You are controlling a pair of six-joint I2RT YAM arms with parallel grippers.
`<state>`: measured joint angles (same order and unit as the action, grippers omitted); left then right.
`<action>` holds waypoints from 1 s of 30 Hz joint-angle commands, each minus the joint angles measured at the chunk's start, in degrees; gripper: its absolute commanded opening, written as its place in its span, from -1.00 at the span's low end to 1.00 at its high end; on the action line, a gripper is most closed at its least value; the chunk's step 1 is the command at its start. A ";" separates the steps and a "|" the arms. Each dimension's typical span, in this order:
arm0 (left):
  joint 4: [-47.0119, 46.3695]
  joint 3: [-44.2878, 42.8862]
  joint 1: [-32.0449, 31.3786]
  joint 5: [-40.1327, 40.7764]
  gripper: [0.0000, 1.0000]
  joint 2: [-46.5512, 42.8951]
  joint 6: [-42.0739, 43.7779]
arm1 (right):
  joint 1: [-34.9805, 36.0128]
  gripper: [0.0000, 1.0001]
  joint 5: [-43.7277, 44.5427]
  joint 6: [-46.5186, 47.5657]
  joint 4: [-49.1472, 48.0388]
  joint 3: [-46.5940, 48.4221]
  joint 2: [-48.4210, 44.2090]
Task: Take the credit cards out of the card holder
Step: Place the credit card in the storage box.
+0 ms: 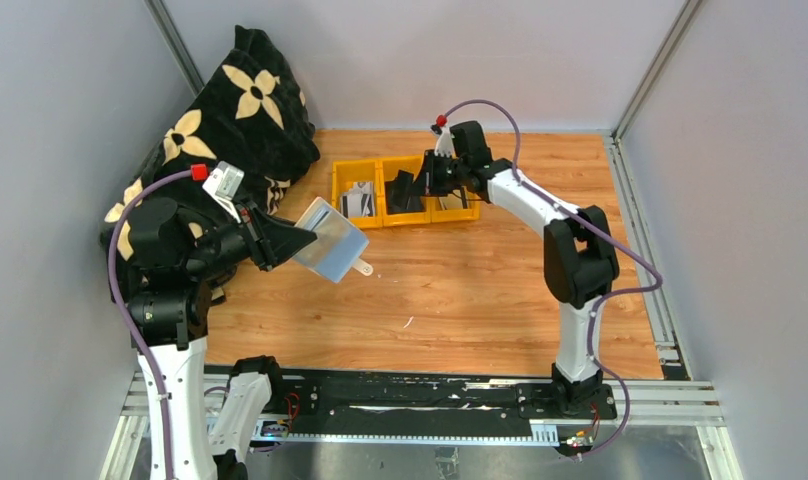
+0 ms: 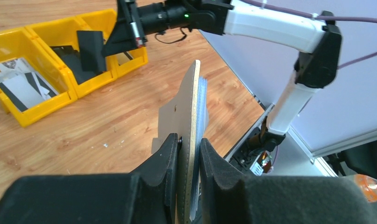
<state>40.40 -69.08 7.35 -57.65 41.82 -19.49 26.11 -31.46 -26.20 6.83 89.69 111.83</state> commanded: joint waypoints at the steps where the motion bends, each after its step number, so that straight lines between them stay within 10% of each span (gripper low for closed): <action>1: -3.13 0.99 0.04 -3.72 -1.00 0.07 -1.86 | -0.59 -1.00 1.66 4.31 6.10 7.53 5.72; 17: -21.86 9.50 0.03 -10.30 -1.00 -0.25 -20.63 | -0.38 -0.96 6.35 6.35 11.34 21.63 18.86; 30: -36.57 13.81 0.03 -13.34 -1.00 -0.16 -38.87 | -0.03 0.19 15.88 9.67 7.97 11.47 4.28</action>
<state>13.23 -56.45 7.35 -67.75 41.85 -48.64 26.11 -21.32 -18.35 16.38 105.12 123.35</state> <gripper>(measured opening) 0.203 0.557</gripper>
